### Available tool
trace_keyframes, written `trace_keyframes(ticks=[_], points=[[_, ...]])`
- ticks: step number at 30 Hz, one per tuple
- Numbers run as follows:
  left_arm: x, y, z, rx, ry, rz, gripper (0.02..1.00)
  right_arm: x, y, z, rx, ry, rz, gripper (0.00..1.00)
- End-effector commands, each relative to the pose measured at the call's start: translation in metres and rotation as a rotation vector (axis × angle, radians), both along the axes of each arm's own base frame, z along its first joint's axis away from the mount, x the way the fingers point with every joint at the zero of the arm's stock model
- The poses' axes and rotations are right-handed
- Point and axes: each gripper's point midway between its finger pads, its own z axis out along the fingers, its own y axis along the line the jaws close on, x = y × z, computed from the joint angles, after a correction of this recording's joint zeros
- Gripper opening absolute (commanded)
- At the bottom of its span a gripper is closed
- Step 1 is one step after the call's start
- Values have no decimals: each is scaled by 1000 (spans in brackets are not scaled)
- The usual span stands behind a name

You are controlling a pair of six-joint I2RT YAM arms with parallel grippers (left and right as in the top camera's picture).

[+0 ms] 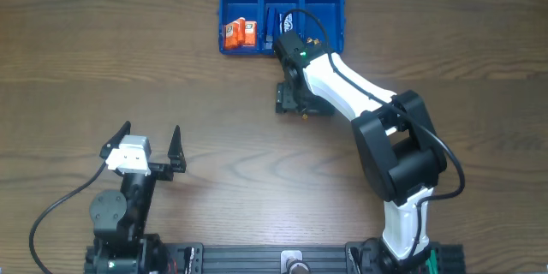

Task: Sort Candies Into Trays

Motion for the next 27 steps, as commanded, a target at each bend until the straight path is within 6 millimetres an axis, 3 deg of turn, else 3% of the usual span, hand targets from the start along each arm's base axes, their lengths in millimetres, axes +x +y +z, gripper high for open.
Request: trace_keyframes(ticks=[1, 13, 27], points=[[-1, -2, -16, 6, 45, -12, 998, 4, -5, -1, -12, -14, -2, 805], [-1, -2, -16, 6, 46, -12, 998, 9, -7, -6, -29, -30, -4, 636], [-1, -2, -16, 6, 46, -12, 1000, 13, -7, -6, -35, -49, -5, 588]])
